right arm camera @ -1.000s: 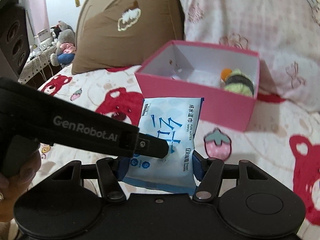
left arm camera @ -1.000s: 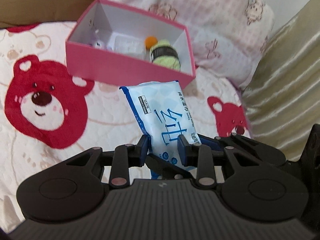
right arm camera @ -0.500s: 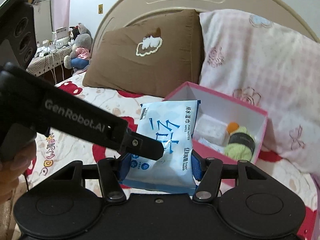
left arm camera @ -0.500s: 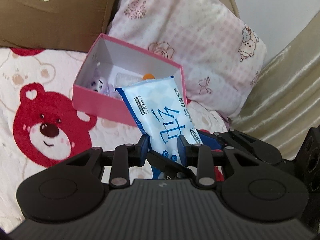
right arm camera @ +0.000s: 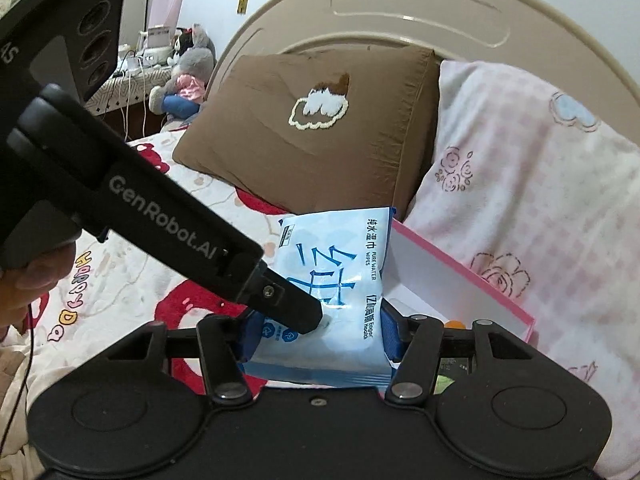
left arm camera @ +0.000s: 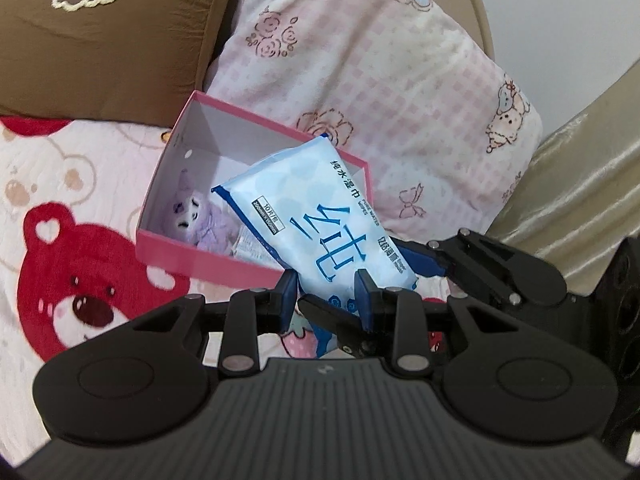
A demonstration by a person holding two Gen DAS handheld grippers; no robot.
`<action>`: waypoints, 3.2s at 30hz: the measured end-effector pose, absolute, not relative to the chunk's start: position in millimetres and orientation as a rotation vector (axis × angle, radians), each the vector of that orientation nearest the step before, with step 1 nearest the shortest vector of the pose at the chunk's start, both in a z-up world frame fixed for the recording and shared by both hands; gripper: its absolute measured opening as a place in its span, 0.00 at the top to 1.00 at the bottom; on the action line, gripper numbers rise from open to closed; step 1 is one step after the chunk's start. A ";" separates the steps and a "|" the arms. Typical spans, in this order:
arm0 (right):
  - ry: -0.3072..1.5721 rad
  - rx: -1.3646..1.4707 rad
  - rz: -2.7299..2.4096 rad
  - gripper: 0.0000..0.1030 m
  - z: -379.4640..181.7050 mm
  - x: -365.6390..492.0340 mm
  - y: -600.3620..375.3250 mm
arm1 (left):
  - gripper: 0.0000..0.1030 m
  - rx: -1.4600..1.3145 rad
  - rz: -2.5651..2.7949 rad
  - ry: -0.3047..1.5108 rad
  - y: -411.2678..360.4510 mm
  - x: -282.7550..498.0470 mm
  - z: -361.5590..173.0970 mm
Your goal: Organize objects
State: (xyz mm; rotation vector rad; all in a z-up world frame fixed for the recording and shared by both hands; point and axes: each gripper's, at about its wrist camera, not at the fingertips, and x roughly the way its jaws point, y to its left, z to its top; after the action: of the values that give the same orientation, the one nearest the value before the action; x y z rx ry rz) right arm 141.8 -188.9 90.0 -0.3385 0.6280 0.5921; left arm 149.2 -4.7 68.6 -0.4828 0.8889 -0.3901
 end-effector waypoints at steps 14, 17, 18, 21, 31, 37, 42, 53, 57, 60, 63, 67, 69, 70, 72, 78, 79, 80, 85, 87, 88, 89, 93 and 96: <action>0.716 -0.536 0.680 0.41 70.9 223.2 -182.7 | 0.71 -0.532 -0.389 0.944 -1.8 221.1 24.2; 0.714 -0.554 0.694 0.41 58.2 231.3 -185.8 | 0.72 -0.565 -0.396 0.969 -4.7 235.8 11.3; 0.719 -0.567 0.681 0.41 54.5 234.6 -186.6 | 0.71 -0.573 -0.395 0.978 -7.4 240.4 7.6; 0.732 -0.561 0.662 0.42 46.0 244.1 -193.4 | 0.72 -0.566 -0.386 1.000 -17.5 254.5 -4.1; 0.787 -0.547 0.720 0.43 7.5 275.2 -203.0 | 0.71 -0.586 -0.333 1.063 -20.9 282.0 -41.5; 0.857 -0.471 0.694 0.43 -12.9 299.7 -214.1 | 0.71 -0.570 -0.309 1.107 -30.6 305.1 -61.9; 0.878 -0.472 0.702 0.44 -27.2 308.0 -213.1 | 0.71 -0.574 -0.297 1.131 -27.0 312.4 -74.0; 0.930 -0.499 0.753 0.44 -50.1 325.1 -207.8 | 0.68 -0.533 -0.257 1.182 -31.0 328.2 -92.6; 0.940 -0.519 0.769 0.44 -51.2 325.8 -209.0 | 0.64 -0.502 -0.252 1.170 -30.4 325.3 -92.7; 0.941 -0.560 0.765 0.43 -52.2 324.2 -208.4 | 0.62 -0.502 -0.242 1.153 -25.2 322.6 -91.1; 0.954 -0.552 0.723 0.28 -52.1 324.8 -210.4 | 0.58 -0.508 -0.221 1.151 -21.1 324.9 -91.2; 0.969 -0.471 0.654 0.25 -43.4 324.8 -221.0 | 0.58 -0.507 -0.205 1.138 -18.1 328.8 -89.4; 0.960 -0.439 0.619 0.24 -37.6 320.0 -227.1 | 0.57 -0.512 -0.189 1.119 -15.9 327.9 -86.5; 0.957 -0.416 0.566 0.24 -34.2 316.1 -231.2 | 0.57 -0.520 -0.182 1.101 -14.2 326.6 -84.0; 0.959 -0.326 0.498 0.23 -29.7 307.4 -240.8 | 0.54 -0.528 -0.190 1.082 -11.5 326.0 -80.7; 0.939 -0.153 0.429 0.27 -23.7 270.4 -245.6 | 0.56 -0.448 -0.178 1.065 -15.5 328.1 -79.2; 0.944 -0.095 0.424 0.27 -23.3 268.1 -246.3 | 0.56 -0.445 -0.166 1.045 -14.9 327.9 -78.4; 0.951 -0.034 0.417 0.27 -24.7 264.2 -247.0 | 0.56 -0.433 -0.158 1.024 -15.0 328.2 -76.9; 1.026 0.170 0.355 0.25 -33.5 279.7 -247.3 | 0.56 -0.373 -0.183 0.995 -18.8 333.6 -73.7; 1.061 0.204 0.328 0.25 -43.2 287.8 -247.3 | 0.56 -0.336 -0.185 0.990 -23.3 335.3 -74.2; 1.085 0.217 0.313 0.25 -46.9 289.5 -247.3 | 0.56 -0.321 -0.187 0.991 -24.2 335.5 -74.7; 1.101 0.225 0.299 0.25 -49.6 290.1 -246.7 | 0.56 -0.312 -0.189 0.990 -24.4 335.1 -75.2; 1.097 0.193 0.269 0.35 -61.2 289.8 -240.0 | 0.60 -0.271 -0.191 0.989 -27.6 332.1 -78.8; 1.051 0.120 0.263 0.62 -62.3 287.8 -234.4 | 0.66 -0.261 -0.193 0.995 -28.5 328.9 -80.0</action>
State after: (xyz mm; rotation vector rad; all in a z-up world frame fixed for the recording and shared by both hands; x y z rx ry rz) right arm 287.8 -234.4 -62.3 0.1198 1.0507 0.2626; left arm 328.9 -28.5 -80.0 -0.2608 0.9946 -0.1933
